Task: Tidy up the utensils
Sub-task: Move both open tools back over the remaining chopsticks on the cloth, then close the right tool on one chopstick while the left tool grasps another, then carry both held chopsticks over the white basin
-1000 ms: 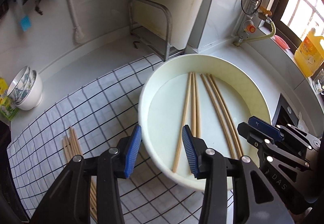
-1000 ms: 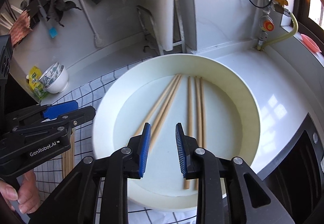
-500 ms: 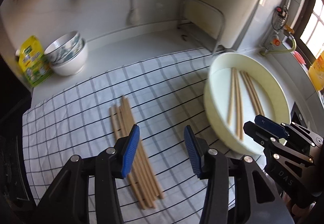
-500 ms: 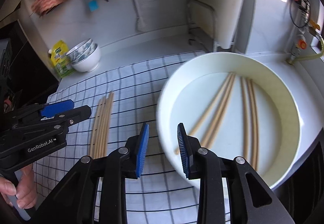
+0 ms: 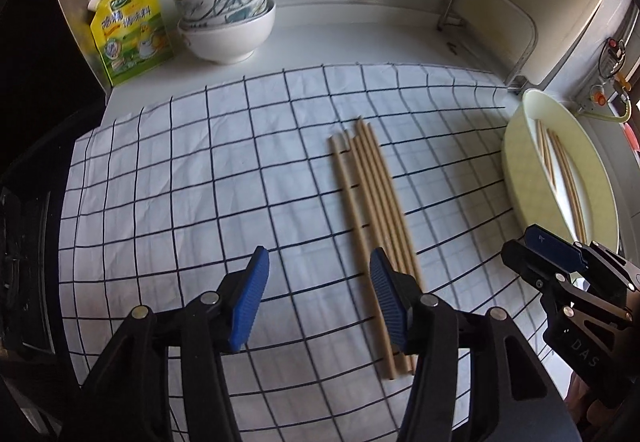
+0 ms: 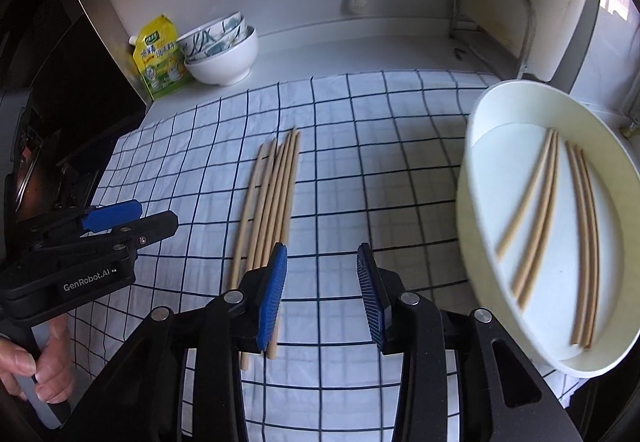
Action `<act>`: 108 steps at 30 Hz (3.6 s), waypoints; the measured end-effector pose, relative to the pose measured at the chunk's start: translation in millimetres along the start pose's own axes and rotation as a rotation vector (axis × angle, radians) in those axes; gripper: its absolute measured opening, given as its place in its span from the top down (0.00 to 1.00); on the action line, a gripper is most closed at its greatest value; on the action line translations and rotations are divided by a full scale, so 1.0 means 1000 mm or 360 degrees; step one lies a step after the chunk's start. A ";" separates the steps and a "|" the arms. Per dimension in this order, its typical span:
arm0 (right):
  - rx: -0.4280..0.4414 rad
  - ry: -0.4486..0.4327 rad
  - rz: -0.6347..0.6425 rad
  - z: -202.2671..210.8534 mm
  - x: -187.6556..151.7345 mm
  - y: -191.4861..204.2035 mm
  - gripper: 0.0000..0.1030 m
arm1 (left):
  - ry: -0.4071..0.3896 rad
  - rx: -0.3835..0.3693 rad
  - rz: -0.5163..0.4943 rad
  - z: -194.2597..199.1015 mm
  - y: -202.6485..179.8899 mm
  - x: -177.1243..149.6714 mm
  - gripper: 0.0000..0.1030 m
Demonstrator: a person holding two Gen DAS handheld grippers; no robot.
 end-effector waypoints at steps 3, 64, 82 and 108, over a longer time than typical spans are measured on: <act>-0.0005 0.0029 0.0007 -0.013 -0.003 0.007 0.66 | 0.0026 0.0004 0.0016 -0.011 0.010 -0.005 0.50; -0.0168 0.0101 -0.0018 -0.060 -0.023 -0.017 0.58 | 0.0098 0.0073 -0.0037 -0.070 -0.004 -0.022 0.36; -0.0191 0.0084 0.0190 -0.080 -0.010 0.000 0.93 | 0.0076 0.0040 -0.0100 -0.072 -0.019 -0.008 0.93; -0.0018 -0.0184 -0.0155 0.054 0.011 -0.074 0.94 | -0.0145 -0.0201 -0.0246 0.024 -0.108 0.044 0.93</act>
Point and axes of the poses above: each gripper's, at about its wrist camera, not at the fingertips, and z roughly against the way its jaws point, y to its left, x to its top, the point moved 1 cm from there along -z, roughly the way its jaws point, and after that the axes turned 1 degree about y, right-handed, at the moved point
